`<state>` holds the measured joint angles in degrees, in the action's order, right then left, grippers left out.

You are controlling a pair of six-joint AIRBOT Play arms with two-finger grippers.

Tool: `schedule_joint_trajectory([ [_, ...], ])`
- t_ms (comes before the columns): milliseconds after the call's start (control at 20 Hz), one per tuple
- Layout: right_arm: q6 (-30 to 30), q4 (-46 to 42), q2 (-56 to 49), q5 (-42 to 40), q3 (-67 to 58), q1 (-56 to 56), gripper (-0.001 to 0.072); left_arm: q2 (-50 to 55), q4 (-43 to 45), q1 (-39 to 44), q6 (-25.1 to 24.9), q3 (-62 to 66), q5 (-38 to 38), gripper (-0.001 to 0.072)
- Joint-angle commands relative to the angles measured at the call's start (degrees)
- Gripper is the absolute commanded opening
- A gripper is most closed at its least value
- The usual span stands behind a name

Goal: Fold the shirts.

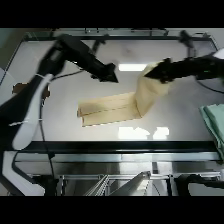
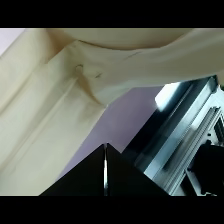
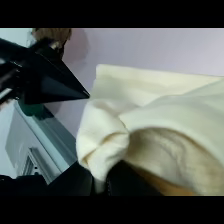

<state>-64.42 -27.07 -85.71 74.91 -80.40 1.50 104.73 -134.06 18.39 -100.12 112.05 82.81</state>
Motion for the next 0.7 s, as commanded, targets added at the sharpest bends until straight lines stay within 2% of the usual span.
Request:
schedule_joint_trajectory([
  [0,-2.5,-3.2,-4.5,-16.9,-0.1,19.5,0.0018,-10.3,-0.5,-9.8,-1.0,-4.6,7.6,0.0016],
  [100,-4.5,-3.8,-10.8,-26.4,-0.2,28.6,0.0018,-15.1,-0.5,-14.0,-2.0,-9.4,7.8,0.0016],
  [150,-4.9,-3.5,-14.2,-30.2,-0.8,32.0,0.0042,-17.4,-0.5,-15.7,-3.0,-12.3,7.6,0.0017],
  [200,-4.7,-2.2,-18.2,-32.7,-2.2,35.3,0.0359,-19.2,-0.5,-16.8,-4.0,-14.8,7.6,0.0016],
  [250,-3.9,-0.4,-21.0,-32.1,-4.0,37.3,0.0503,-21.2,-0.5,-17.8,-4.9,-17.6,7.6,0.0016],
  [400,-3.0,0.5,-22.4,-21.1,-9.2,39.4,0.0479,-26.8,-0.6,-20.6,-7.8,-24.6,6.4,0.0016],
  [450,-2.8,0.3,-20.8,-17.2,-9.9,38.5,0.0367,-28.9,-0.6,-21.7,-8.7,-26.8,5.0,0.0017],
  [600,-3.4,-1.4,-13.0,-7.3,-9.9,31.8,0.0366,-34.5,-0.6,-25.3,-10.0,-32.9,2.4,0.0017],
  [650,-5.9,-4.5,-10.4,-5.0,-9.9,28.3,0.0366,-36.3,-0.6,-26.6,-10.0,-35.1,2.3,0.0017],
])
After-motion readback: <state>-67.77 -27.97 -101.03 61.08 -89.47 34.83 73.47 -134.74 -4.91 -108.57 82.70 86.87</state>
